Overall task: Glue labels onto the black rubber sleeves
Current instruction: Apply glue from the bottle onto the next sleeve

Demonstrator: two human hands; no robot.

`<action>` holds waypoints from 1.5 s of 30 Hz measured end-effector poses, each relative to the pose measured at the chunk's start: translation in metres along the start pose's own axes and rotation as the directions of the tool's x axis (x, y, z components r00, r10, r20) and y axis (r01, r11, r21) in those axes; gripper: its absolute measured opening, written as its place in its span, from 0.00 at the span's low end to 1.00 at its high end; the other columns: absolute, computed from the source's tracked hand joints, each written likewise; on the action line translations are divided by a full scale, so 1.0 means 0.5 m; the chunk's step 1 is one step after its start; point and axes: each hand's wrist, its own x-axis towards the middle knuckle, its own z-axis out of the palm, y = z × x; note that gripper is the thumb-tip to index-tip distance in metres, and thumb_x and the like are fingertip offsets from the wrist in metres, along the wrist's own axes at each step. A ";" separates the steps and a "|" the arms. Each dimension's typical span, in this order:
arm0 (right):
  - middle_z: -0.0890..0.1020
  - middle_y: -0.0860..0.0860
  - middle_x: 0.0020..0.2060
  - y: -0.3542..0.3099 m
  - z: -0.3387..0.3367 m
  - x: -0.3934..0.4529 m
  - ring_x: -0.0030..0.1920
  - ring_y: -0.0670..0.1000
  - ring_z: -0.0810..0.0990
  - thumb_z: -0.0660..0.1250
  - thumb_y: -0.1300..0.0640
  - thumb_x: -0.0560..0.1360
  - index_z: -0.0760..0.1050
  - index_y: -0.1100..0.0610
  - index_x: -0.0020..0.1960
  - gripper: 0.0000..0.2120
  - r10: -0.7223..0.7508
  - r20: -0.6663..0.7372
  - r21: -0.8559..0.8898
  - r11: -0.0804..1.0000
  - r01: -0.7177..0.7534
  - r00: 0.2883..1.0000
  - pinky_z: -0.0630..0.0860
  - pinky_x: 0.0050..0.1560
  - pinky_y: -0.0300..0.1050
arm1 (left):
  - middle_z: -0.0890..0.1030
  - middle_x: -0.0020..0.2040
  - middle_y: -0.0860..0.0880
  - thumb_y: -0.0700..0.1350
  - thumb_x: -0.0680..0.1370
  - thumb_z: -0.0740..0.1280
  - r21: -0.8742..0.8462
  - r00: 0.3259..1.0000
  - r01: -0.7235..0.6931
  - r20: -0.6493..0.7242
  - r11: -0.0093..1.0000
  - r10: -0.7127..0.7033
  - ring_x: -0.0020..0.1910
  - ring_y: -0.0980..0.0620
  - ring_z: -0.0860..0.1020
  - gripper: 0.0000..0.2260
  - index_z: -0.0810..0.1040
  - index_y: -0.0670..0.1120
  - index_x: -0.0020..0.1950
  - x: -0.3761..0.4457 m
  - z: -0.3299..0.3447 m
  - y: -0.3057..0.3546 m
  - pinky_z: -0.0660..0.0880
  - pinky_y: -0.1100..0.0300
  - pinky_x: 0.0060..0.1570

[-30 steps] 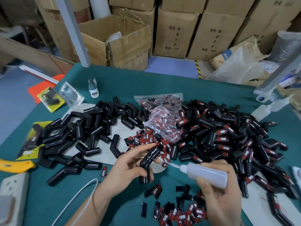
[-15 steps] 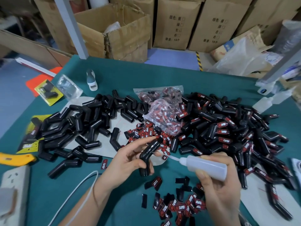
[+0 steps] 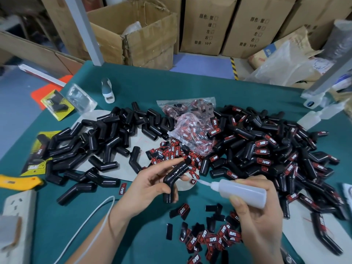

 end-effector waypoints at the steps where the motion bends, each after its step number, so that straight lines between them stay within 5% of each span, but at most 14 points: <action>1: 0.80 0.43 0.49 0.000 0.000 0.000 0.48 0.48 0.81 0.71 0.48 0.72 0.78 0.38 0.56 0.13 0.001 0.005 -0.003 1.000 -0.001 1.000 0.79 0.45 0.40 | 0.84 0.61 0.41 0.34 0.74 0.64 -0.002 1.000 -0.002 0.004 1.000 0.002 0.38 0.48 0.84 0.32 0.74 0.51 0.78 0.000 0.001 0.001 0.81 0.58 0.41; 5: 0.80 0.44 0.50 0.005 -0.003 -0.003 0.49 0.50 0.81 0.72 0.49 0.73 0.78 0.40 0.57 0.13 -0.003 0.022 -0.006 1.000 0.003 1.000 0.80 0.45 0.45 | 0.84 0.61 0.41 0.43 0.77 0.74 -0.018 1.000 -0.004 0.011 1.000 0.004 0.38 0.48 0.84 0.29 0.73 0.50 0.78 -0.003 0.001 0.005 0.81 0.58 0.41; 11: 0.80 0.45 0.49 0.006 -0.001 -0.002 0.49 0.48 0.81 0.72 0.50 0.73 0.78 0.42 0.57 0.13 -0.002 0.038 0.003 1.000 0.002 0.999 0.79 0.44 0.39 | 0.85 0.60 0.40 0.46 0.74 0.77 -0.030 0.999 0.036 -0.019 0.999 -0.036 0.37 0.47 0.84 0.31 0.75 0.50 0.77 -0.004 0.006 0.016 0.81 0.57 0.40; 16: 0.80 0.45 0.49 0.006 0.000 -0.001 0.49 0.50 0.81 0.72 0.50 0.73 0.78 0.42 0.56 0.12 -0.007 0.048 0.013 1.000 0.007 0.999 0.79 0.45 0.43 | 0.85 0.60 0.42 0.47 0.76 0.77 -0.026 0.999 0.047 -0.018 0.999 -0.047 0.38 0.48 0.84 0.29 0.75 0.50 0.77 -0.004 0.009 0.023 0.80 0.60 0.40; 20: 0.80 0.45 0.48 0.002 0.005 0.000 0.47 0.50 0.81 0.72 0.50 0.73 0.78 0.42 0.56 0.12 -0.010 0.049 0.029 1.000 0.008 0.999 0.79 0.44 0.42 | 0.86 0.60 0.43 0.34 0.69 0.69 0.013 0.996 0.089 -0.032 0.996 -0.089 0.38 0.47 0.84 0.35 0.77 0.54 0.75 -0.004 0.009 0.025 0.81 0.59 0.41; 29: 0.80 0.44 0.45 -0.001 0.016 0.002 0.44 0.48 0.80 0.72 0.49 0.70 0.80 0.41 0.54 0.12 -0.030 0.036 0.074 0.997 0.027 0.999 0.78 0.40 0.41 | 0.86 0.60 0.41 0.35 0.66 0.67 0.015 0.994 0.104 -0.042 0.994 -0.103 0.38 0.47 0.84 0.35 0.78 0.55 0.73 -0.001 0.012 0.027 0.82 0.58 0.41; 36: 0.80 0.44 0.45 0.004 0.013 0.000 0.43 0.48 0.80 0.72 0.46 0.69 0.80 0.43 0.52 0.12 -0.009 0.012 0.041 0.999 0.009 1.000 0.75 0.41 0.51 | 0.85 0.60 0.40 0.36 0.65 0.67 -0.015 0.993 0.105 -0.052 0.994 -0.105 0.38 0.47 0.84 0.36 0.79 0.56 0.72 -0.001 0.014 0.034 0.81 0.58 0.42; 45: 0.80 0.46 0.44 0.005 0.008 0.007 0.44 0.50 0.80 0.72 0.47 0.70 0.80 0.45 0.52 0.11 -0.011 -0.021 0.063 0.998 0.012 1.000 0.75 0.43 0.37 | 0.84 0.61 0.39 0.34 0.66 0.69 0.015 0.991 0.122 -0.061 0.992 -0.121 0.39 0.46 0.85 0.37 0.78 0.56 0.74 -0.001 0.008 0.032 0.82 0.57 0.43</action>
